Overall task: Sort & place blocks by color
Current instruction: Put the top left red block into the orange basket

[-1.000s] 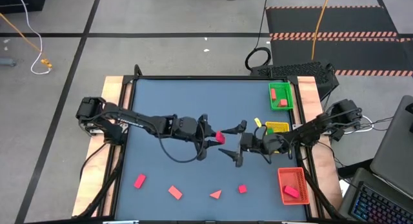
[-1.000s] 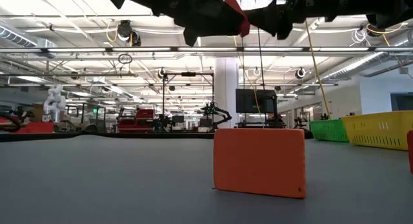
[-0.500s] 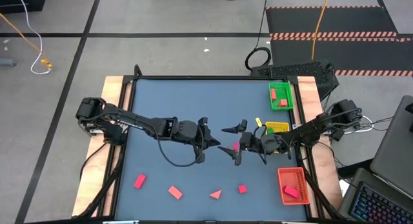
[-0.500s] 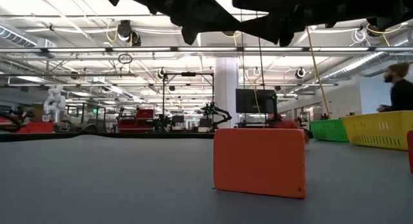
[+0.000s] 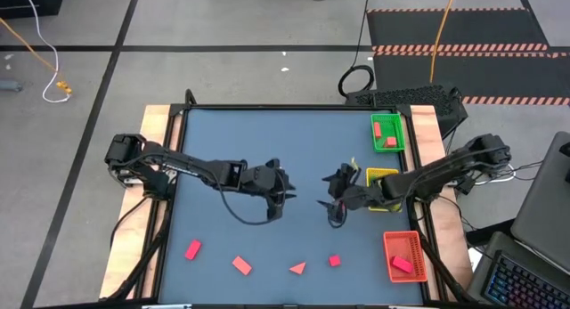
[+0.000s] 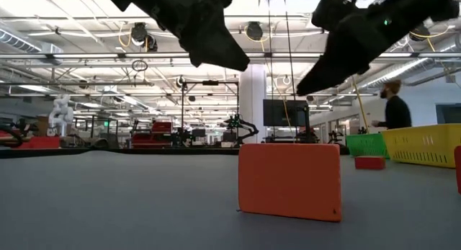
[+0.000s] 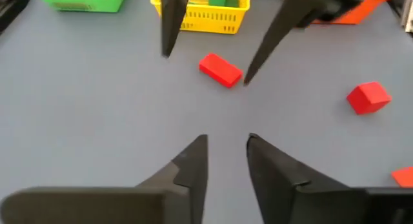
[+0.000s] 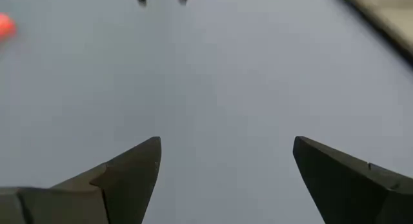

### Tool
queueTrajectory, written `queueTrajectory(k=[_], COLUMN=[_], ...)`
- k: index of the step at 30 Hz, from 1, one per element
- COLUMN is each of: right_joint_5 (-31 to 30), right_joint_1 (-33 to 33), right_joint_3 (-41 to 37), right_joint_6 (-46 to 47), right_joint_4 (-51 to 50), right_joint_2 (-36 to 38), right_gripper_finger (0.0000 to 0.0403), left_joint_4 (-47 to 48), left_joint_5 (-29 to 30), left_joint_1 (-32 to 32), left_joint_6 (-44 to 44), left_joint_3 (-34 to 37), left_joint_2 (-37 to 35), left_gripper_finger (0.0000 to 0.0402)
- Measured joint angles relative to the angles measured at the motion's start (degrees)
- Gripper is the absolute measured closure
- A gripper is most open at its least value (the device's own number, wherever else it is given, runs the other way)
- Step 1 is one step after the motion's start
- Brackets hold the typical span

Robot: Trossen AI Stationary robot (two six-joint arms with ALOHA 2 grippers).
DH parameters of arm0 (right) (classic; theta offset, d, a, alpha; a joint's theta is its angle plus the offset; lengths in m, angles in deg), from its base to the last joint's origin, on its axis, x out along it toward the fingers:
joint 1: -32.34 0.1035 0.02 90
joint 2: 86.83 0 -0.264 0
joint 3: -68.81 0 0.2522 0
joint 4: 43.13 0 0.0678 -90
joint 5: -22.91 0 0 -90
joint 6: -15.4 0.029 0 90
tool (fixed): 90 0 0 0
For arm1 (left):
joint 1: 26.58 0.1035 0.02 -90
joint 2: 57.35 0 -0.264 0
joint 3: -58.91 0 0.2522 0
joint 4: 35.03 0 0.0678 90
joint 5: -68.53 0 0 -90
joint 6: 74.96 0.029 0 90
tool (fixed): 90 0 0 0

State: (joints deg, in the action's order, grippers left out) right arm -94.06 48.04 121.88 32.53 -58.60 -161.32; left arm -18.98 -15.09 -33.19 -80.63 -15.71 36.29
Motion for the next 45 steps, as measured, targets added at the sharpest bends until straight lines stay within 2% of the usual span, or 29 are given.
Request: queueTrajectory(k=[3,7,10,16,23,30,36,40,42,45], right_joint_5=[5.78,11.74,13.79,13.75,16.38,18.67,23.77,24.13,24.07,24.07], right_joint_1=[-1.28,-1.53,-1.38,-2.26,-2.32,-2.51,-2.57,-2.58,-2.58,-2.58], right_joint_3=[4.68,7.67,7.91,7.89,7.89,7.87,6.85,6.45,6.45,6.38], right_joint_6=[1.7,-2.66,-8.93,-15.36,-19.83,-19.49,-19.79,-19.96,-20.0,-19.71], right_joint_4=[-16.04,-25.84,-29.31,-35.25,-35.04,-32.52,-27.98,-28.02,-28.16,-28.27], right_joint_2=[1.47,0.22,-1.42,-6.01,-12.55,-13.5,-13.35,-13.25,-13.16,-13.01], right_gripper_finger=[0.0058,0.0058,0.0058,0.0058,0.0063,0.0119,0.0211,0.0266,0.0278,0.0268], left_joint_4=[0.07,0.3,0.68,2.71,3.99,4.32,4.48,4.95,5.16,5.16], left_joint_5=[0.17,0.3,0.3,0.28,0.25,0.22,0.19,0.17,0.17,0.17], left_joint_1=[0.71,1.02,0.96,0.96,0.91,0.87,0.87,0.85,0.85,0.85], left_joint_6=[0.03,0.21,0.9,0.96,0.82,0.52,0.42,-0.33,-0.37,-0.36], left_joint_3=[0.0,0.0,0.0,0.0,0.0,0.0,0.0,-0.02,0.0,-0.02], left_joint_2=[-0.02,-0.02,-0.02,-0.02,-0.02,-0.02,-0.02,-0.02,-0.02,-0.02], left_gripper_finger=[0.026,0.023,0.0218,0.0213,0.0213,0.0213,0.0213,0.0213,0.0213,0.0213])
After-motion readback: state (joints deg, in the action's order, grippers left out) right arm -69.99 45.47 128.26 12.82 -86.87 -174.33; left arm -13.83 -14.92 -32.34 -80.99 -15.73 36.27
